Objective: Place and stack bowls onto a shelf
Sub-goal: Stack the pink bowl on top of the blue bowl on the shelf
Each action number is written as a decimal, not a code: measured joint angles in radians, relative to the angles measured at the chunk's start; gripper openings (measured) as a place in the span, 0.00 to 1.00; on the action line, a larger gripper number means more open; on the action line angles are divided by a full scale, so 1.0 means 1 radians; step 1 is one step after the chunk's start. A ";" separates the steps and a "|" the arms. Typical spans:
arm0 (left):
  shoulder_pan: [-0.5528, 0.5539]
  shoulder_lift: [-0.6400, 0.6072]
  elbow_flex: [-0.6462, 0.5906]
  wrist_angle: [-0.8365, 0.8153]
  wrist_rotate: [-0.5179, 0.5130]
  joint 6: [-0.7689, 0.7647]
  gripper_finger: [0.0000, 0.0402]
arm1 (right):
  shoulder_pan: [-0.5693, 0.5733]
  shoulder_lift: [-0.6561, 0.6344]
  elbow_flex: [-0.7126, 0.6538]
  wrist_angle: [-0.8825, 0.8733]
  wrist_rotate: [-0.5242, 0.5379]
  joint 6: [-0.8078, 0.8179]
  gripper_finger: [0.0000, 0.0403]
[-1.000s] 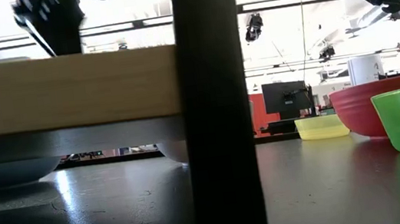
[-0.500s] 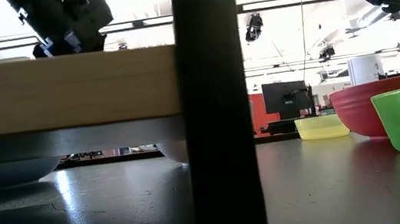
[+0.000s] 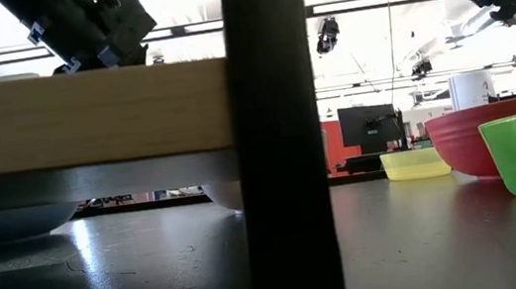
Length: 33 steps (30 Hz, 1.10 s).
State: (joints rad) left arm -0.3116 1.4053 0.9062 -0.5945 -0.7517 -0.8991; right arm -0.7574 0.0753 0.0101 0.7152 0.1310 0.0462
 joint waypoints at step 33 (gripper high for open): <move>-0.001 0.038 -0.067 -0.002 -0.042 -0.236 0.36 | 0.000 0.109 0.153 -0.365 -0.272 0.276 0.21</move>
State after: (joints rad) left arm -0.3130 1.4429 0.8391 -0.5968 -0.7940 -1.1355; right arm -0.7574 0.1842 0.1632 0.3498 -0.1410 0.3223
